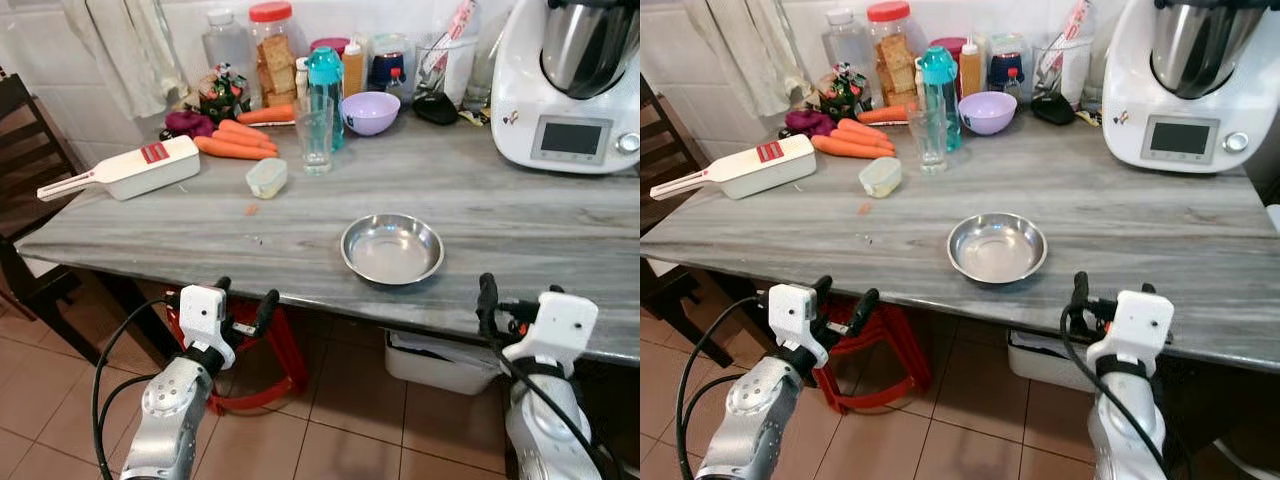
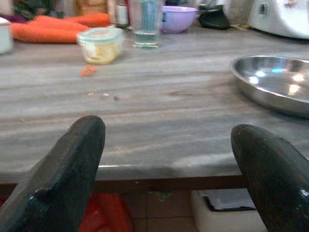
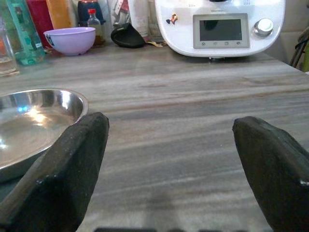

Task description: Setting the table

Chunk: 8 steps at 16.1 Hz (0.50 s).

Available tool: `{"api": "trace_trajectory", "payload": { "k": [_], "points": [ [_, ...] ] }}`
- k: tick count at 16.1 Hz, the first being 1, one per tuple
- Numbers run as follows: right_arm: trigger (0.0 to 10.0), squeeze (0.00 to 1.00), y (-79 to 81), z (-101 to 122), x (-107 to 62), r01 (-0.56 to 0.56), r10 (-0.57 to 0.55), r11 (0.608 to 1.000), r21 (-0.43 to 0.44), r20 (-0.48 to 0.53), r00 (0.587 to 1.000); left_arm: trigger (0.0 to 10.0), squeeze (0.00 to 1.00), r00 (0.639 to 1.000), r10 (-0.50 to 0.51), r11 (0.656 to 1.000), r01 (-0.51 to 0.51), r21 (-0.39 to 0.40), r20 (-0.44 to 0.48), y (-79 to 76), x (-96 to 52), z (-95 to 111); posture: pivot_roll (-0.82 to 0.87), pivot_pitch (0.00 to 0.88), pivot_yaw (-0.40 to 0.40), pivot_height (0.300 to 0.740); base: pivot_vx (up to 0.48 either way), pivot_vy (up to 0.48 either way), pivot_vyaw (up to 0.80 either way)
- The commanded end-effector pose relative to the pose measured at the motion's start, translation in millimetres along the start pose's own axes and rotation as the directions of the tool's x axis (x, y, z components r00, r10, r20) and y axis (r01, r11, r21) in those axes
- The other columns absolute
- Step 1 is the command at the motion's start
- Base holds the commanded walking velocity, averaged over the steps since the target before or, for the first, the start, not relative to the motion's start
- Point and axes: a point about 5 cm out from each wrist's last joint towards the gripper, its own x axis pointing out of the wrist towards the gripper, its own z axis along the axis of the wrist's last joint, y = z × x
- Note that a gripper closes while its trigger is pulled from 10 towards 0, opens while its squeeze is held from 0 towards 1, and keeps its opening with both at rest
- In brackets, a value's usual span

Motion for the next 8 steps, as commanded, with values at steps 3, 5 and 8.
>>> {"api": "trace_trajectory", "payload": {
  "k": [3, 5, 8],
  "points": [
    [10.0, 0.00, 3.8, 5, -6.6, -0.004, 0.006, 0.998, -0.066, 0.023, 1.000, 10.0, 0.00, 0.992, 0.127, 0.991, -0.127, 0.036, 0.001, 12.0, -1.9, 0, -0.03, 0.000, 0.087, 0.740, 0.000, 0.000, 0.00],
    [10.0, 0.00, 9.9, 8, -9.4, -0.062, 0.065, 0.996, -0.060, 0.047, 0.997, 10.0, 0.00, 0.976, 0.217, 0.976, -0.217, 0.026, -0.005, 20.0, -6.8, -4, -0.03, 0.000, 0.080, 0.740, 0.000, 0.000, 0.00],
    [10.0, 0.00, 8.3, 6, -13.9, -0.036, 0.036, 0.999, -0.005, 0.037, 0.999, 10.0, 0.00, 0.968, 0.250, 0.967, -0.249, 0.047, -0.027, 20.7, -10.9, -10, -0.03, 0.000, 0.071, 0.740, 0.000, 0.000, 0.00]
  ]
}}
